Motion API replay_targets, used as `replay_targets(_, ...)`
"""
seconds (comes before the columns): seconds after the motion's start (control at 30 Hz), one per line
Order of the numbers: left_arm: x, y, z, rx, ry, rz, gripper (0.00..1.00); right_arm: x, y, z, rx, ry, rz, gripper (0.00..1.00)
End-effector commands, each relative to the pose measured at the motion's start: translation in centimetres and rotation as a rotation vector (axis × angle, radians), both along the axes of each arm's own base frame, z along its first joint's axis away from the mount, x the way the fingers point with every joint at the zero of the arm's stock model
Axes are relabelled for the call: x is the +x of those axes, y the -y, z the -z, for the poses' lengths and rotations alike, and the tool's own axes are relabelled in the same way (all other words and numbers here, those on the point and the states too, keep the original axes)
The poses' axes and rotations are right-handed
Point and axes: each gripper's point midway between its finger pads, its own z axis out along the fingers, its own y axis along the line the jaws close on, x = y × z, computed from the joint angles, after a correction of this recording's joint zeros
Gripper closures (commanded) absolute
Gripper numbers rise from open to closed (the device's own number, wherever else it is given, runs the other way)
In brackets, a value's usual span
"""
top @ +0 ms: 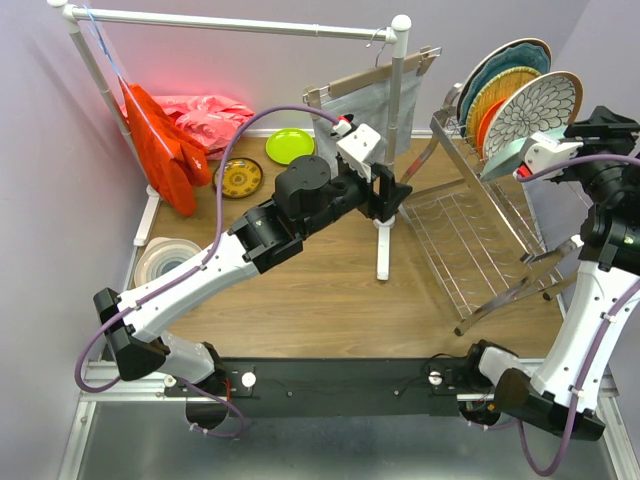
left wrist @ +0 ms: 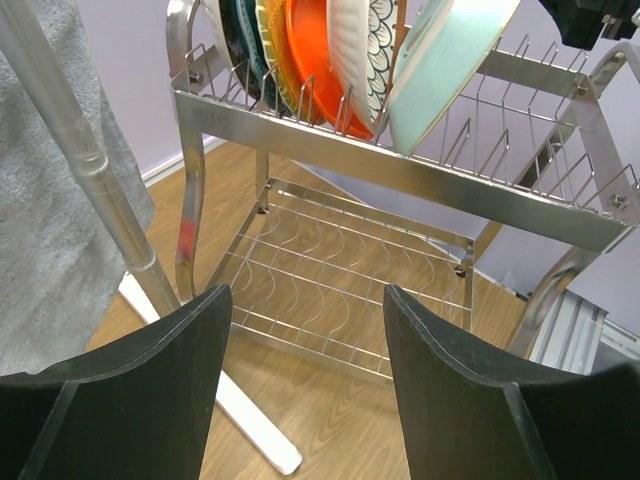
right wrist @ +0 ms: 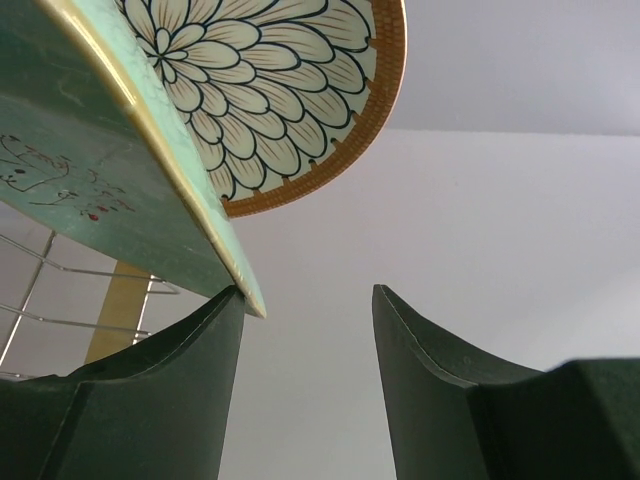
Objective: Load the plates into the dish rack
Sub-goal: Insert the plate into the dish rack, then grab a plate with the left arm
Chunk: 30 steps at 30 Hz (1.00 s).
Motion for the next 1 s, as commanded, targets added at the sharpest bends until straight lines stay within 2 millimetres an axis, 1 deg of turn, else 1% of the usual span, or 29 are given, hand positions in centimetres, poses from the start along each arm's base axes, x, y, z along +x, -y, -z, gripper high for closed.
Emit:
replay_targets(0.0,-0.6,-0.2,-0.8,-0.027,0.015,0.024,0.29,-0.9,-1.1,-1.5,0.019,0.056,-0.036,0.38)
replay_targets(0.1,-0.6,-0.2,-0.9,-0.028,0.019,0.023,0.29,-1.3,-1.5,-1.7,0.040,0.058,-0.040,0.38)
replay_targets(0.17,-0.6,0.0,-0.9,-0.027,0.020,0.027,0.29,-1.5,-1.5,-1.4,0.053,0.046,-0.038,0.38)
replay_targets(0.33,-0.5,0.2,-1.0,-0.022,0.030,0.031,0.29,-2.0,-1.7,0.0,0.093,-0.005,-0.034,0.38)
replay_targets(0.5,-0.4,0.5,-0.9,-0.018,0.033,0.040,0.29,-2.7,-2.5,1.0,0.137,-0.053,-0.054,0.38)
replay_targets(0.53,-0.5,0.5,-1.0,-0.019,0.038,0.042,0.29,-2.9,-2.8,1.6,0.152,-0.079,-0.059,0.38)
replay_targets(0.63,-0.4,0.7,-1.0,-0.018,0.039,0.042,0.29,-3.4,-3.3,2.0,0.179,-0.102,-0.071,0.38)
replay_targets(0.67,-0.4,0.6,-1.0,-0.017,0.040,0.042,0.29,-3.6,-3.4,1.7,0.186,-0.097,-0.071,0.37)
replay_targets(0.73,-0.3,0.6,-1.0,-0.019,0.040,0.040,0.29,-4.0,-3.8,1.6,0.223,-0.102,-0.078,0.38)
replay_targets(0.8,-0.3,0.6,-0.8,-0.014,0.042,0.040,0.29,-4.7,-4.8,0.7,0.250,-0.094,-0.107,0.38)
replay_targets(0.97,-0.4,0.5,-0.5,-0.011,0.044,0.041,0.29,-6.8,-7.0,1.6,0.315,-0.181,-0.163,0.37)
